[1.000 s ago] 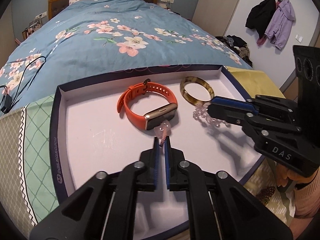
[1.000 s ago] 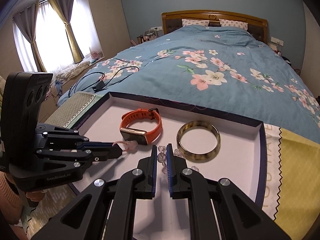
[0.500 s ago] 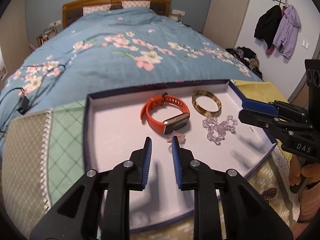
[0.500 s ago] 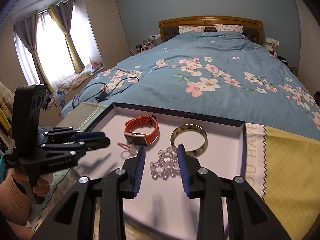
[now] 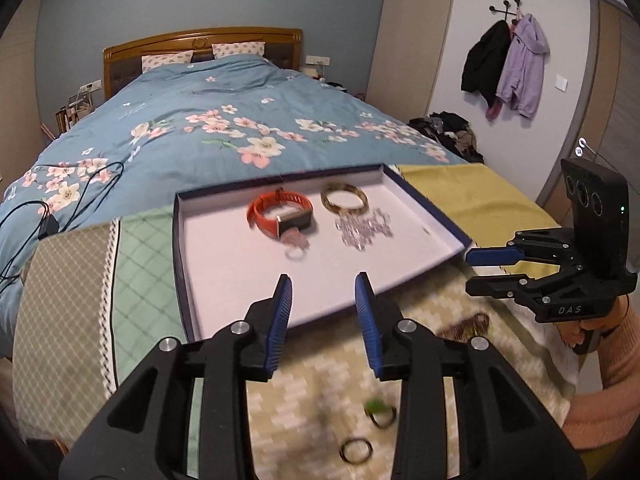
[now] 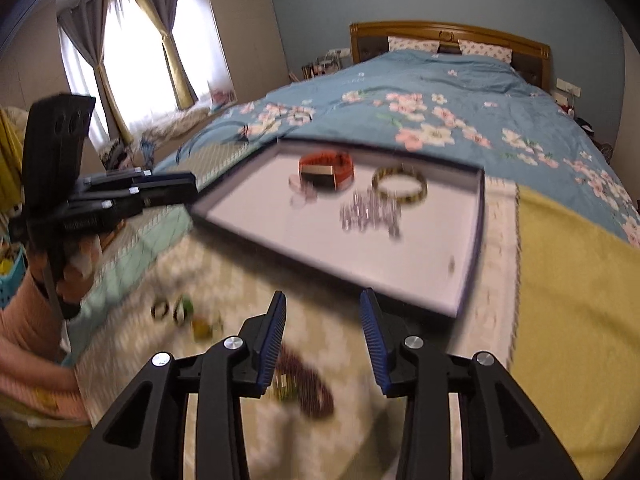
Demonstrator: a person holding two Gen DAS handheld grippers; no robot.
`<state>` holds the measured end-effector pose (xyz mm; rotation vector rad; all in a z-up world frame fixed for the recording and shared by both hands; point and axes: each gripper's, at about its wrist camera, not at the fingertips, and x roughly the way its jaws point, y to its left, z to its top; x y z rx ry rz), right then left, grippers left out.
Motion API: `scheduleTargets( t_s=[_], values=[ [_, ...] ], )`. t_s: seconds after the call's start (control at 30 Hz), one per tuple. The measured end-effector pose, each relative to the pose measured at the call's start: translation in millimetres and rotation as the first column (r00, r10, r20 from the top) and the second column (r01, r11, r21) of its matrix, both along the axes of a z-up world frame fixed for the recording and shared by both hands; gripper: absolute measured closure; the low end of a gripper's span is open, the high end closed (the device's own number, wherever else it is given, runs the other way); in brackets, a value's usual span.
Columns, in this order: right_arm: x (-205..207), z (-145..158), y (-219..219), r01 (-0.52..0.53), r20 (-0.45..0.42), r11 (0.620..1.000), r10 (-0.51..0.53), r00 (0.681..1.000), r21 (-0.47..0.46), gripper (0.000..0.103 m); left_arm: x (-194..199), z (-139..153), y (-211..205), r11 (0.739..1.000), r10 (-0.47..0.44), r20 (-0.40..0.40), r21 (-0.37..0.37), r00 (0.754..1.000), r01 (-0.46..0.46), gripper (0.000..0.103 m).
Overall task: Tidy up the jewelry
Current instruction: 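Withdraw both tools from the box toward the remaining jewelry on the bed, then close the right tool on the dark red beaded bracelet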
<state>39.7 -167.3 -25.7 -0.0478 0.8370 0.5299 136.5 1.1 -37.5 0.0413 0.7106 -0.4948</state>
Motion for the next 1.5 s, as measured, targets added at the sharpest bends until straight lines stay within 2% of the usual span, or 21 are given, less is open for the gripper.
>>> scheduleTargets(
  t_s=[0.23, 0.53, 0.6, 1.13, 1.5],
  values=[
    [-20.4, -19.6, -12.2, 0.017, -0.07, 1.0, -0.018, 0.997, -0.013, 0.073, -29.1, -19.3, -4.4, 1.0, -0.018, -0.042, 0.006, 0.999, 0.018, 0.068],
    [-20.1, -28.1, -7.3, 0.009, -0.099, 1.0, -0.011, 0.995, -0.019, 0.09, -44.7, -26.9, -12.1, 0.999, -0.045, -0.047, 0.009, 0.998, 0.045, 0.066],
    [-19.8, -28.9, -7.8, 0.014, -0.101, 1.0, -0.016, 0.995, -0.015, 0.091, -46.9, -28.3, -12.5, 0.999, -0.046, -0.049, 0.01, 0.998, 0.046, 0.063],
    [-19.8, -12.8, -10.4, 0.051, -0.042, 0.998, -0.05, 0.998, 0.022, 0.093, -65.0, -42.1, -31.6, 0.991, -0.128, -0.071, 0.035, 0.989, 0.131, 0.062],
    [-19.0, -3.2, -7.4, 0.056, -0.004, 0.998, -0.056, 0.998, 0.03, 0.093, -59.3, -50.3, -44.5, 0.986, -0.155, -0.093, 0.048, 0.983, 0.16, 0.064]
  ],
)
